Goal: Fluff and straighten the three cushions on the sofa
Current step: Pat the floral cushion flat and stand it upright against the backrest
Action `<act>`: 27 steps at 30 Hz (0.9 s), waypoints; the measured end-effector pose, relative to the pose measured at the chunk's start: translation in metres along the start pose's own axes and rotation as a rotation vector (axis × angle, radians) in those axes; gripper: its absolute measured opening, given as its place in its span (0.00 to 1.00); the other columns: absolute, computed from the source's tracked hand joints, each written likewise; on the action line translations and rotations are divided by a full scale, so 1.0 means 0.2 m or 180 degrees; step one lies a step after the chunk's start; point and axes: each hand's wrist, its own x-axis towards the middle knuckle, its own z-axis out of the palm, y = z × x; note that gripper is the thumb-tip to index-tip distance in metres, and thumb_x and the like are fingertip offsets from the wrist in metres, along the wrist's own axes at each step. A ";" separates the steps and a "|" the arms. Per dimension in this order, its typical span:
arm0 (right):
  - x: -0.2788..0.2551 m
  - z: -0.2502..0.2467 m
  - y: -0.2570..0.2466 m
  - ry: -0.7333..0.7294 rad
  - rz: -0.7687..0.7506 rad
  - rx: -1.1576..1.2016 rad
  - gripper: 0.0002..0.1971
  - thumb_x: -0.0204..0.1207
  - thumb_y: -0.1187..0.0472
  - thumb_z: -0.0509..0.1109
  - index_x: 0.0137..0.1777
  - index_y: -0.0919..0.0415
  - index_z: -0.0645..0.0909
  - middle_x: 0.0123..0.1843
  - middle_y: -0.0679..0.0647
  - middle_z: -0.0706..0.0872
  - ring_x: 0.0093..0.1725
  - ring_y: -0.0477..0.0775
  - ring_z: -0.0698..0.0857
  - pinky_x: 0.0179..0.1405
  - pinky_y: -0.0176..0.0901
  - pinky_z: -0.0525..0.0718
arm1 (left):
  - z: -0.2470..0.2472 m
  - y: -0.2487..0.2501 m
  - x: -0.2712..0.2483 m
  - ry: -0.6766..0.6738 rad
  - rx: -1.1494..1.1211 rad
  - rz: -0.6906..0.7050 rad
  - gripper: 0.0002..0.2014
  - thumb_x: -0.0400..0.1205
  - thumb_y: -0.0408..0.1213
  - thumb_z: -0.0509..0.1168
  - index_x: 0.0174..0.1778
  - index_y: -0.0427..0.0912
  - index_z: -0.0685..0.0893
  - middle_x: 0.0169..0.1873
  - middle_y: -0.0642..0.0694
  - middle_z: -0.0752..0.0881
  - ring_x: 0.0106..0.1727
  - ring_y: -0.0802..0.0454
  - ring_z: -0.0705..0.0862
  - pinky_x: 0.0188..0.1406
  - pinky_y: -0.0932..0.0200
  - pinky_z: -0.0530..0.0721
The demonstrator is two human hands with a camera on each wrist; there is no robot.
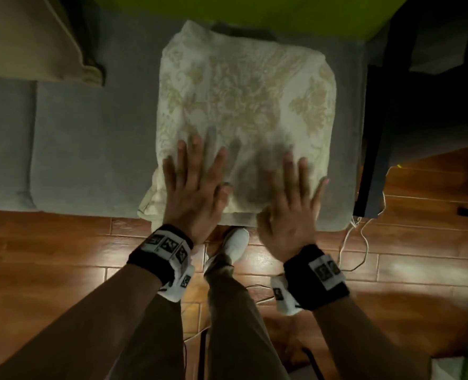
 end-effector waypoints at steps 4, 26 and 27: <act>0.15 0.18 -0.01 -0.0840 -0.0290 -0.0403 0.43 0.83 0.29 0.55 0.88 0.37 0.34 0.89 0.42 0.27 0.88 0.52 0.26 0.81 0.80 0.32 | 0.12 -0.15 0.00 -0.0505 0.0285 -0.0346 0.41 0.83 0.72 0.46 0.84 0.65 0.30 0.85 0.50 0.26 0.86 0.42 0.28 0.81 0.23 0.41; 0.18 0.12 -0.22 0.0003 -0.0450 -0.0289 0.35 0.85 0.36 0.54 0.90 0.46 0.53 0.92 0.51 0.48 0.90 0.55 0.40 0.79 0.78 0.29 | -0.20 -0.33 -0.05 0.0132 -0.0853 -0.0647 0.36 0.85 0.46 0.50 0.89 0.48 0.44 0.87 0.46 0.34 0.88 0.40 0.36 0.86 0.35 0.42; 0.22 0.14 -0.24 0.0056 -0.0412 -0.0302 0.34 0.86 0.37 0.54 0.90 0.45 0.54 0.92 0.49 0.49 0.91 0.56 0.43 0.80 0.79 0.30 | -0.19 -0.27 0.00 0.0060 -0.0529 -0.0189 0.34 0.87 0.51 0.46 0.89 0.50 0.43 0.87 0.46 0.33 0.88 0.39 0.36 0.85 0.34 0.43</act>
